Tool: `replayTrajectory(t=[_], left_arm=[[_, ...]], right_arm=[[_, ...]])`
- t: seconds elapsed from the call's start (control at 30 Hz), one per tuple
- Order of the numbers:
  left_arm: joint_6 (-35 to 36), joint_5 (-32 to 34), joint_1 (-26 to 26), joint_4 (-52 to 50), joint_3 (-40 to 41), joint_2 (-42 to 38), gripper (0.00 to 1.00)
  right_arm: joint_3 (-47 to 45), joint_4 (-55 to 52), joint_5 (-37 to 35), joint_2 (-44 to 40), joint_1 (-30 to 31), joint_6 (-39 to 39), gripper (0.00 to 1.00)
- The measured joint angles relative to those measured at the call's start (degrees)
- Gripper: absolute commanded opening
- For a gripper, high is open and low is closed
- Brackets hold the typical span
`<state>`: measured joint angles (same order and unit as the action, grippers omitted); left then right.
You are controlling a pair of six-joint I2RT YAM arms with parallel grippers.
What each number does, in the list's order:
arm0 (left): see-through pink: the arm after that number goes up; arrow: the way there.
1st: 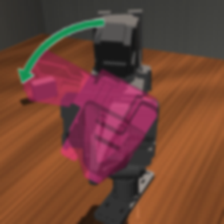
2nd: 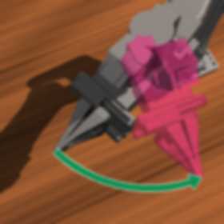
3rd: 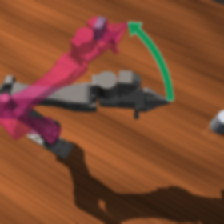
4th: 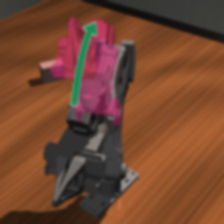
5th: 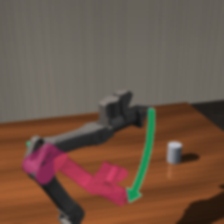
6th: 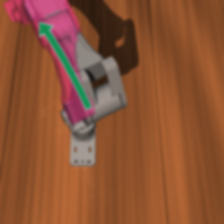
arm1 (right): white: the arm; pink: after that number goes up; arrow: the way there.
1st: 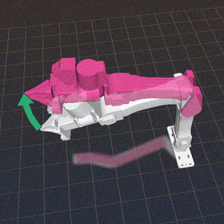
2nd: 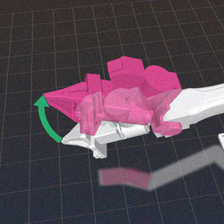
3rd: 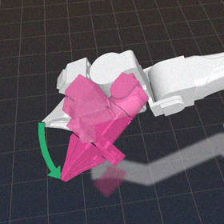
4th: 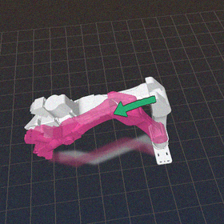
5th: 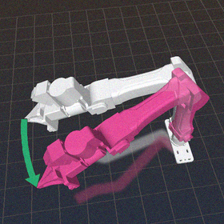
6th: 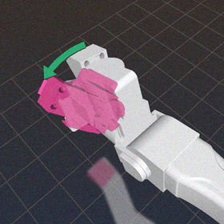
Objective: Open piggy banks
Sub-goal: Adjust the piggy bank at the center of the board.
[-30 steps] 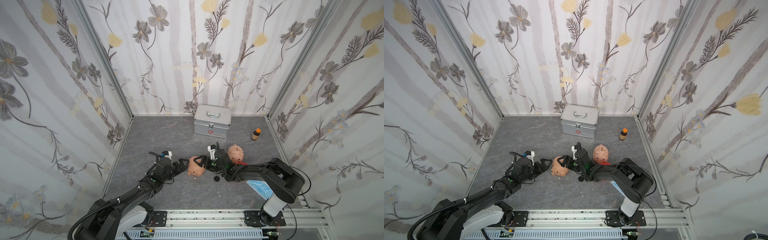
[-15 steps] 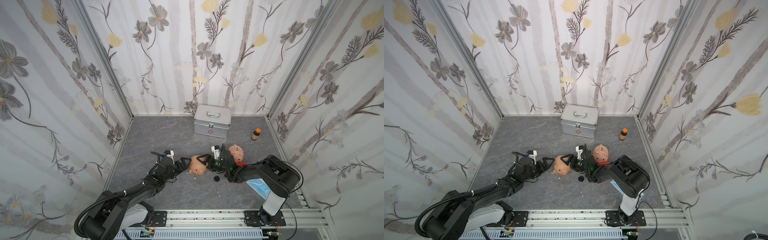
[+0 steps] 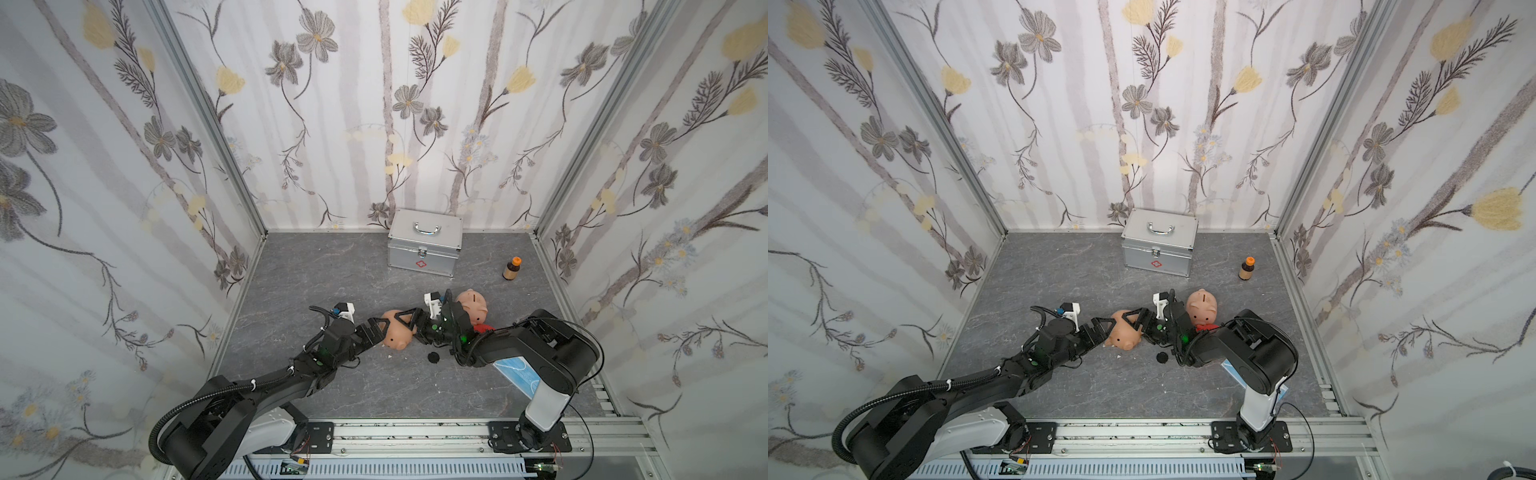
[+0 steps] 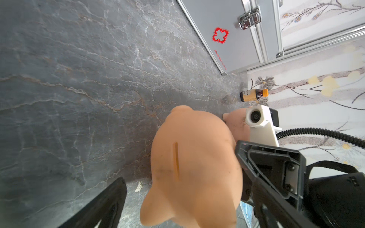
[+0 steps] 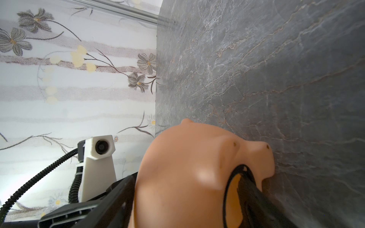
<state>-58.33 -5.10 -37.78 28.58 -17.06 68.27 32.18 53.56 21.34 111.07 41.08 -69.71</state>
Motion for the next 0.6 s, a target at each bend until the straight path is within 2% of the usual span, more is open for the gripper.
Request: replayTrajectory(t=[0.6], left_arm=[[-9.5, 1.8, -1.6, 11.0, 3.4, 4.9, 1.0]], right_arm=[[-0.7, 1.2, -0.4, 0.1, 0.0, -1.8, 0.8]])
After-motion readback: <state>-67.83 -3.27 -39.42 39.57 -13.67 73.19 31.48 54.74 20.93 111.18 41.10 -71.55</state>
